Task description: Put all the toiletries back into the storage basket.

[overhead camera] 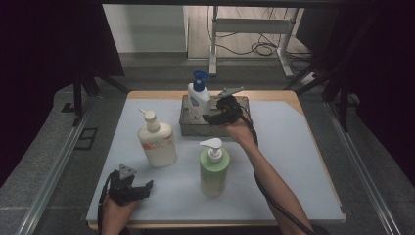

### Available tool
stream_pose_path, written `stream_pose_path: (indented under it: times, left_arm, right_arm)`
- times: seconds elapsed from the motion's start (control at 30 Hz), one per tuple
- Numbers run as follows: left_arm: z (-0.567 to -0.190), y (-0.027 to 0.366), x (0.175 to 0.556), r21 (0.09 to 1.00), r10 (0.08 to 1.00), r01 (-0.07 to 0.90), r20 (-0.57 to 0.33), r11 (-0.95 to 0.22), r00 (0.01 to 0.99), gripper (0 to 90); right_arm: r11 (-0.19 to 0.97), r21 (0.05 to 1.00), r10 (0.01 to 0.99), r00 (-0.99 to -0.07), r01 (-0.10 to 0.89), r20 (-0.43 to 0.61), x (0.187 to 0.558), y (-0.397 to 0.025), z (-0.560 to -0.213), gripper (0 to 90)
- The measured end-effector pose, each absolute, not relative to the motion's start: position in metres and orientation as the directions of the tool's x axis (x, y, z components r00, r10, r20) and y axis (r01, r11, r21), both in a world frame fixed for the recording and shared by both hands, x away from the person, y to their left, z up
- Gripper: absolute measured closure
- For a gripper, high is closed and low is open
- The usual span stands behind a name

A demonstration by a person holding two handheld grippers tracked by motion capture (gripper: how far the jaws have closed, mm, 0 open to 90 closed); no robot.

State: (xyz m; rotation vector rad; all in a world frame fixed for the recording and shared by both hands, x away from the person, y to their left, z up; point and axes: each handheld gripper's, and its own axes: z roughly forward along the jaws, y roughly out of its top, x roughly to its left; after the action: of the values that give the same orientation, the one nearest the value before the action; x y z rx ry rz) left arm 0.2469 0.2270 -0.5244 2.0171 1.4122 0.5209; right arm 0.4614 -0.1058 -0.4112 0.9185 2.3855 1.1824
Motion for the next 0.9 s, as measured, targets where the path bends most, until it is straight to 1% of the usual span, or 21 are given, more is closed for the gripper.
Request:
stream_pose_path:
  times: [0.17, 0.27, 0.4, 0.57, 0.63, 0.7, 0.9]
  left_arm:
    - [-0.525, 0.227, 0.247, 0.680, 0.936, 0.693, -0.029, -0.238, 0.350, 11.9]
    - [-0.524, 0.227, 0.247, 0.679, 0.936, 0.693, -0.027, -0.240, 0.351, 11.9]
    - [-0.524, 0.227, 0.247, 0.678, 0.936, 0.694, -0.026, -0.242, 0.352, 11.9]
    - [-0.524, 0.227, 0.247, 0.679, 0.936, 0.694, -0.028, -0.239, 0.350, 11.9]
    - [-0.524, 0.227, 0.247, 0.680, 0.936, 0.694, -0.028, -0.238, 0.350, 11.9]
    - [-0.524, 0.227, 0.247, 0.680, 0.936, 0.694, -0.028, -0.239, 0.350, 11.9]
    - [-0.524, 0.227, 0.247, 0.680, 0.937, 0.694, -0.028, -0.238, 0.349, 11.9]
  right_arm:
    - [0.427, 0.783, 0.701, -0.712, 0.452, 0.029, 0.464, -0.121, -0.415, 38.3]
    - [0.408, 0.773, 0.724, -0.688, 0.485, 0.049, 0.468, -0.129, -0.418, 48.3]
    - [0.391, 0.763, 0.747, -0.662, 0.514, 0.064, 0.472, -0.133, -0.423, 66.8]
    - [0.388, 0.767, 0.751, -0.658, 0.510, 0.058, 0.477, -0.132, -0.431, 82.8]
    - [0.379, 0.771, 0.752, -0.656, 0.511, 0.065, 0.480, -0.131, -0.433, 87.7]
    - [0.380, 0.766, 0.754, -0.653, 0.518, 0.068, 0.481, -0.130, -0.435, 90.0]
    - [0.388, 0.758, 0.757, -0.651, 0.524, 0.063, 0.486, -0.121, -0.441, 90.0]
